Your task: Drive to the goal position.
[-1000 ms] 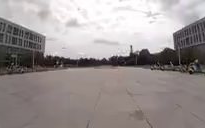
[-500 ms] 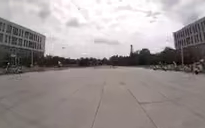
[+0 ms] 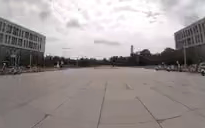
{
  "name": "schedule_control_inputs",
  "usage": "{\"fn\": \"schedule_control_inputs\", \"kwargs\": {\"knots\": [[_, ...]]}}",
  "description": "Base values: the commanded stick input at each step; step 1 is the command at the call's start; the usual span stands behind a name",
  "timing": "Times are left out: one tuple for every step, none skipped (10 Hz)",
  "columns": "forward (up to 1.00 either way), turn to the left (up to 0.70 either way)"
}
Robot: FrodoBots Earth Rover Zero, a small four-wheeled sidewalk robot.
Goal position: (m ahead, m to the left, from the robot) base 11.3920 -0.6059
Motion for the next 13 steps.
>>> {"fn": "schedule_control_inputs", "kwargs": {"knots": [[1.0, 0.0], [1.0, 0.0], [1.0, 0.0], [1.0, 0.0], [1.0, 0.0], [1.0, 0.0], [1.0, 0.0], [1.0, 0.0], [1.0, 0.0], [1.0, 0.0], [1.0, 0.0], [1.0, 0.0], [1.0, 0.0]]}}
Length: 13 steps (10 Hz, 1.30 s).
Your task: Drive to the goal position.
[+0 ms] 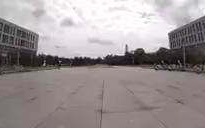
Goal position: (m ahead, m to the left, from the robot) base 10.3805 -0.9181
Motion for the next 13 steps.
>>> {"fn": "schedule_control_inputs", "kwargs": {"knots": [[1.0, 0.0], [1.0, 0.0], [1.0, 0.0], [1.0, 0.0], [1.0, 0.0], [1.0, 0.0], [1.0, 0.0], [1.0, 0.0], [1.0, 0.0], [1.0, 0.0], [1.0, 0.0], [1.0, 0.0], [1.0, 0.0]]}}
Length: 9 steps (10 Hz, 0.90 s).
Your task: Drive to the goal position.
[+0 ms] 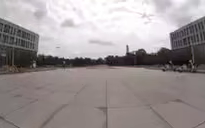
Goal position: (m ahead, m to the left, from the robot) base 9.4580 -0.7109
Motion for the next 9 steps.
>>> {"fn": "schedule_control_inputs", "kwargs": {"knots": [[1.0, -0.01], [1.0, -0.15], [1.0, -0.24], [1.0, -0.29], [1.0, -0.31], [1.0, -0.02], [1.0, 0.0], [1.0, 0.0], [1.0, 0.0]]}}
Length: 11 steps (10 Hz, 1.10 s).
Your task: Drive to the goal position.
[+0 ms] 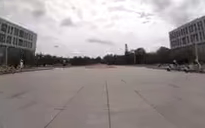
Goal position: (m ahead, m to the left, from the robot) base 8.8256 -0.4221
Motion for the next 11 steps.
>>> {"fn": "schedule_control_inputs", "kwargs": {"knots": [[0.99, 0.0], [0.97, 0.0], [0.96, 0.0], [0.93, 0.0], [0.9, 0.0], [0.86, 0.0], [0.79, 0.0], [0.74, 0.0], [0.73, 0.0], [0.73, 0.0], [0.73, 0.0]]}}
